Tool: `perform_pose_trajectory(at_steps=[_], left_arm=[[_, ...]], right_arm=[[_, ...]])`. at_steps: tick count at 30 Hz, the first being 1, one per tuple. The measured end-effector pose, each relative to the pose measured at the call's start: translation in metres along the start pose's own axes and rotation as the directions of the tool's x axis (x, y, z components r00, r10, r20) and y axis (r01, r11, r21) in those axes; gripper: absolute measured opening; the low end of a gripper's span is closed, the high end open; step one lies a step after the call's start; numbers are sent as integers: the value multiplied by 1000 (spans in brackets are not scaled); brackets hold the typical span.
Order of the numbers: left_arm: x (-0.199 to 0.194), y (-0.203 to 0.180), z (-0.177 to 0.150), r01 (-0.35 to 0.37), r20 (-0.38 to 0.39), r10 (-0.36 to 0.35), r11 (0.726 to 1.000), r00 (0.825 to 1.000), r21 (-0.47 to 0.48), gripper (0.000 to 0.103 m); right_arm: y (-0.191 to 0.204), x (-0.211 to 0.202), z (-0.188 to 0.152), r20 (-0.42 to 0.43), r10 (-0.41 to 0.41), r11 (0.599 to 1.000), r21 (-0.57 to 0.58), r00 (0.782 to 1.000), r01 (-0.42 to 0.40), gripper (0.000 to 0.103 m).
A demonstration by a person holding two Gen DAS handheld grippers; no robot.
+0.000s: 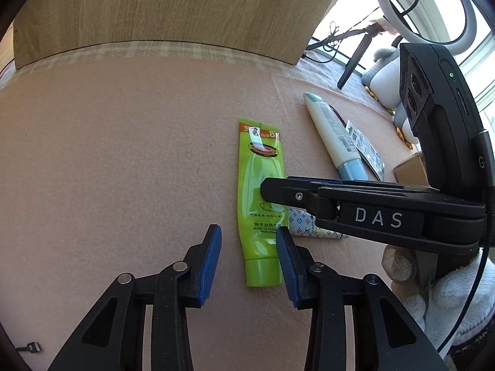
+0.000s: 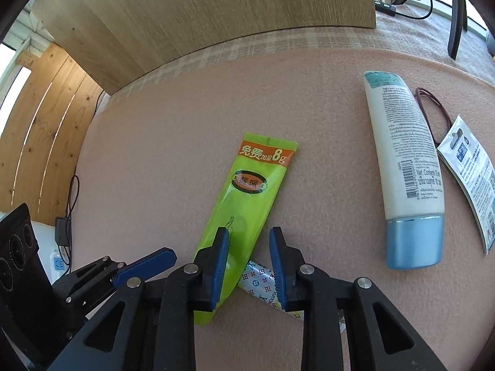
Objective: Organize objects
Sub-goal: 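Move the right tool to the green tube and straddle it, then close the right gripper on the green tube and lift it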
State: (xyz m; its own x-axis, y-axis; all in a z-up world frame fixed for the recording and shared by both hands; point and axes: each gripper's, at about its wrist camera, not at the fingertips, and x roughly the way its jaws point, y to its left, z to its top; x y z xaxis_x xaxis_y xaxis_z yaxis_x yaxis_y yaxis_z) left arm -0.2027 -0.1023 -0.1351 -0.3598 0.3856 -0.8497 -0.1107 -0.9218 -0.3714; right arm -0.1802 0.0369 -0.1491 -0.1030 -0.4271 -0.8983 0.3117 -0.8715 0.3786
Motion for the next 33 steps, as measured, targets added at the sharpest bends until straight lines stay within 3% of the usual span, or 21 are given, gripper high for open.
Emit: perform_pose_trajectory(at_steps=[11, 20, 28, 33], left_arm=[[-7, 4, -21, 20, -1, -20, 999, 1000, -44, 36], [-24, -3, -62, 4, 22, -2, 996, 1000, -84, 36], [-32, -36, -111, 25, -9, -26, 998, 1000, -61, 36], [-33, -67, -138, 46, -21, -47, 998, 999, -37, 36]], right_arm=[[29, 7, -3, -10, -9, 995, -97, 1000, 8, 21], [40, 5, -33, -44, 20, 987, -160, 999, -27, 21], [21, -12, -80, -69, 52, 983, -170, 996, -63, 21], [-6, -25, -110, -79, 103, 988, -106, 991, -111, 21]])
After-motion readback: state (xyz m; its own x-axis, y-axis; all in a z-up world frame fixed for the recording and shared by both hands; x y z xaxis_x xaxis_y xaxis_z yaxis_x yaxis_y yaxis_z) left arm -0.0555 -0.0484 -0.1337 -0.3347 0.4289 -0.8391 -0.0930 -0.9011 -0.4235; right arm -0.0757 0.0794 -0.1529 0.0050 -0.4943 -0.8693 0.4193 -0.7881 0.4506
